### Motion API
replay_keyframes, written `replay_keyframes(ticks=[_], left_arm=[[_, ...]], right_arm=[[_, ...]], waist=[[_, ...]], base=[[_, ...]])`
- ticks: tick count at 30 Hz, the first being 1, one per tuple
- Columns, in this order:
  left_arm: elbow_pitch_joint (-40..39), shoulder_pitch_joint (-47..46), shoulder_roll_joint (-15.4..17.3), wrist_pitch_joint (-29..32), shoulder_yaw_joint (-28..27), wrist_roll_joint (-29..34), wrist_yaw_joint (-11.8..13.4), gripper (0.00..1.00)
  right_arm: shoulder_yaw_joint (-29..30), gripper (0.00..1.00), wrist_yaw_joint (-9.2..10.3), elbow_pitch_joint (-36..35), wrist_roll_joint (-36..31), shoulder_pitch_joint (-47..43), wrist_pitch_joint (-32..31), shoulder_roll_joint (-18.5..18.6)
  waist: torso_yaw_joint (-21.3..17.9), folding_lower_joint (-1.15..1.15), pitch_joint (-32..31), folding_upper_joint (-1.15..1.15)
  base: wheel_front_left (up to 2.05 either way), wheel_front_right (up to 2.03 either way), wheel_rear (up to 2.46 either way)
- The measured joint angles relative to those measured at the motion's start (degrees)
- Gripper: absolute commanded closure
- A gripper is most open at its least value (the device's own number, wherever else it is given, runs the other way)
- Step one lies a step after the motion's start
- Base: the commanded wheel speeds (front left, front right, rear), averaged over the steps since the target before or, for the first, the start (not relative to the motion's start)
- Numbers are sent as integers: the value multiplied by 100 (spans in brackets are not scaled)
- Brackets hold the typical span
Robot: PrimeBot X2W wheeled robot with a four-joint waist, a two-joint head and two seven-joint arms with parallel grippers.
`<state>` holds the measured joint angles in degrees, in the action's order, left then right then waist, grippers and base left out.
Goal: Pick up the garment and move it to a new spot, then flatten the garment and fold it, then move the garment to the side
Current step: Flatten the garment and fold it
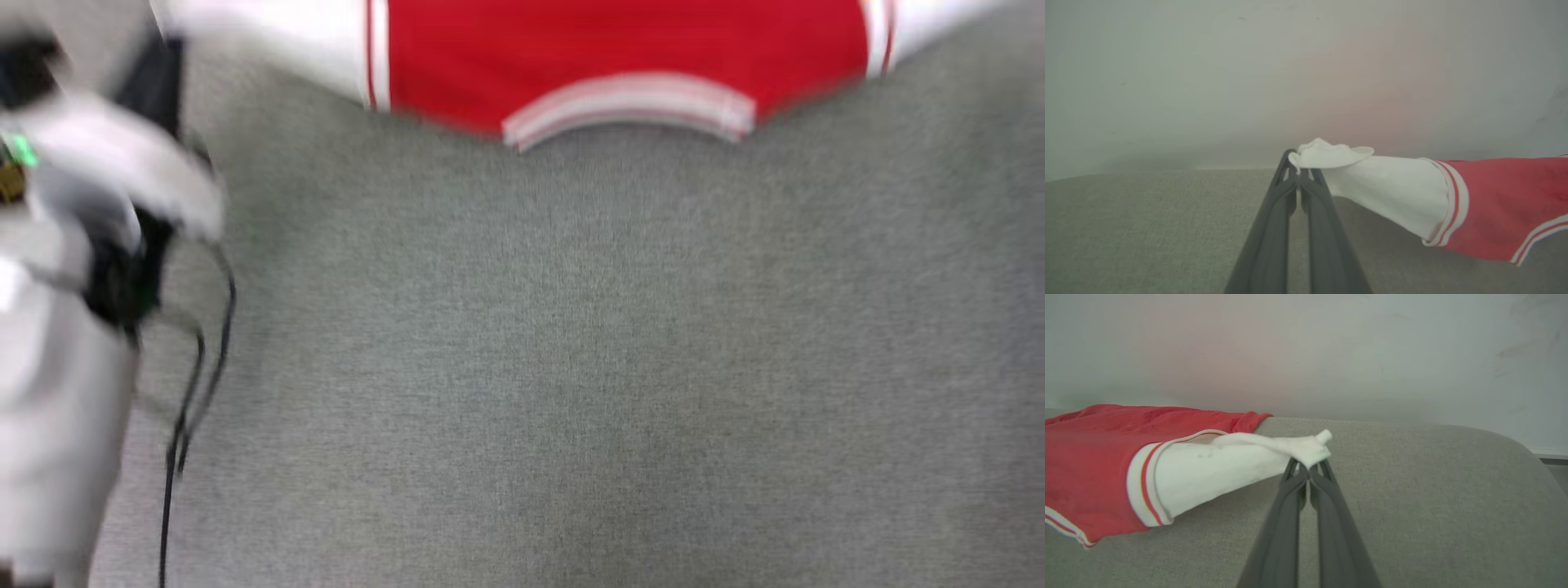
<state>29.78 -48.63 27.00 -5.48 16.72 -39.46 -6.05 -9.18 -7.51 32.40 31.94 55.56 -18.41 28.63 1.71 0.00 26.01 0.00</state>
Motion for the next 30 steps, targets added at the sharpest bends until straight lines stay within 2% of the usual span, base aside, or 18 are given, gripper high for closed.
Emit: replay_keyframes(ticks=[6,11,23,30], left_arm=[[-490,1421,361,305,169,-3,111,100],[-1011,2339,691,609,250,-16,226,100],[-2223,4291,1293,1226,309,-346,559,100],[-2777,5366,1594,1493,279,-642,727,100]], right_arm=[[-47,100,-1,-471,486,-1421,-392,291],[107,100,-4,-903,773,-2329,-659,391],[1007,100,-4,-1902,1096,-4287,-1562,354],[1624,100,-3,-2555,1123,-5423,-2447,98]], waist=[[-9,-2,-609,0],[-36,-2,-1041,0],[-178,-2,-1754,0],[-273,-2,-1871,0]], base=[[0,0,0],[0,0,0],[0,0,0],[0,0,0]])
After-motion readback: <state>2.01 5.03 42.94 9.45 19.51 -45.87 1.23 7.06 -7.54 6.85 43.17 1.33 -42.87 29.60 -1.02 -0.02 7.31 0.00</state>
